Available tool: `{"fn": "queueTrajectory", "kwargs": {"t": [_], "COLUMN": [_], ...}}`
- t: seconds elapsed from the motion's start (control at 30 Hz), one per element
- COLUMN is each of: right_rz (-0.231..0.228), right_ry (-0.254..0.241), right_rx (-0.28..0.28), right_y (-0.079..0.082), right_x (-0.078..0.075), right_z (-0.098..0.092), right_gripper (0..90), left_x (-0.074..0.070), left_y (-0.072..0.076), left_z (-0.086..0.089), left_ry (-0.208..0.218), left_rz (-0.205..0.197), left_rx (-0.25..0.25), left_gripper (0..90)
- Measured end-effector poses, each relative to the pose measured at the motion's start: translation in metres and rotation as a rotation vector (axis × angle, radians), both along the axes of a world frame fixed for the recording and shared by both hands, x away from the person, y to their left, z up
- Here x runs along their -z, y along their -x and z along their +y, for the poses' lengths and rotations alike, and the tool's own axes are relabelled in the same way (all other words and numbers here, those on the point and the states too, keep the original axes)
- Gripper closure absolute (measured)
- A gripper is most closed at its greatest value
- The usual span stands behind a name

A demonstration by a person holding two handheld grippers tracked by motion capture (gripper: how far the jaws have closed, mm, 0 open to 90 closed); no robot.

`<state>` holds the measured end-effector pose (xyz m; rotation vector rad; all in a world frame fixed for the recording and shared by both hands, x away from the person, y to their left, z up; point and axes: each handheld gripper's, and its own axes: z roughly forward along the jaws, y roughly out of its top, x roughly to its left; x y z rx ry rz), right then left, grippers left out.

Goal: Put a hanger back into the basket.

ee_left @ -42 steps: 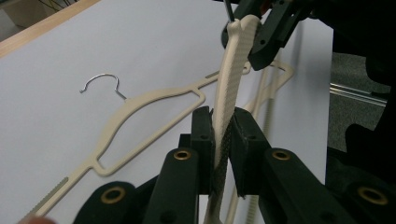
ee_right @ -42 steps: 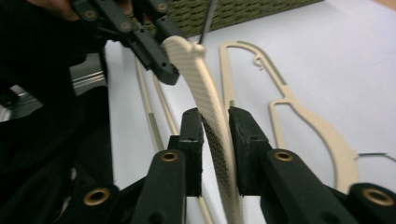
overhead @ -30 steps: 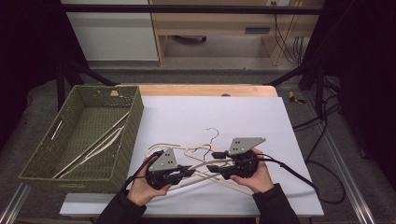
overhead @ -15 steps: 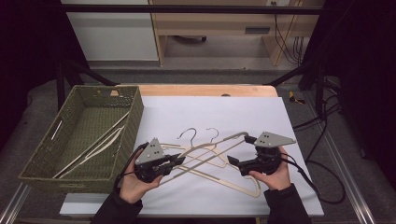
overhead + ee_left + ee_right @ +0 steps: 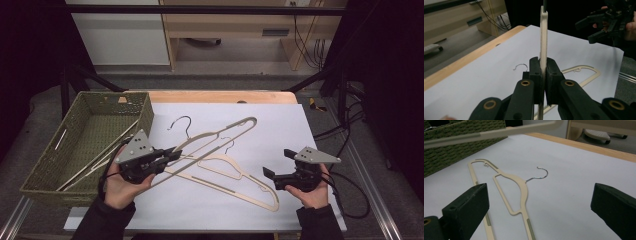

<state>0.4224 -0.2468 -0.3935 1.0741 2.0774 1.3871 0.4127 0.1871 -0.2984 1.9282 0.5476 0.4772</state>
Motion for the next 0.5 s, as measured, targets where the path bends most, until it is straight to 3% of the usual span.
{"fn": "queueTrajectory", "kwargs": {"t": [0.2, 0.33, 0.4, 0.5], "right_rz": [-0.009, -0.013, -0.017, -0.020], "right_ry": [-0.009, -0.014, -0.014, -0.009], "right_rx": [0.018, 0.021, 0.024, 0.028], "right_y": [0.002, 0.003, 0.003, 0.004], "right_x": [-0.001, -0.002, -0.002, -0.002], "right_z": [-0.007, -0.011, -0.012, -0.013], "right_gripper": [2.4, 2.1, 2.1, 2.1], "left_x": [-0.020, -0.035, -0.037, -0.042], "left_y": [-0.005, -0.014, -0.016, -0.027], "left_z": [0.021, 0.045, 0.051, 0.073], "left_ry": [0.022, -0.001, 0.004, 0.014], "left_rz": [-0.026, -0.042, -0.040, -0.045], "left_rx": [-0.019, -0.071, -0.082, -0.115], "left_gripper": [84.8, 84.9, 84.8, 84.8]}}
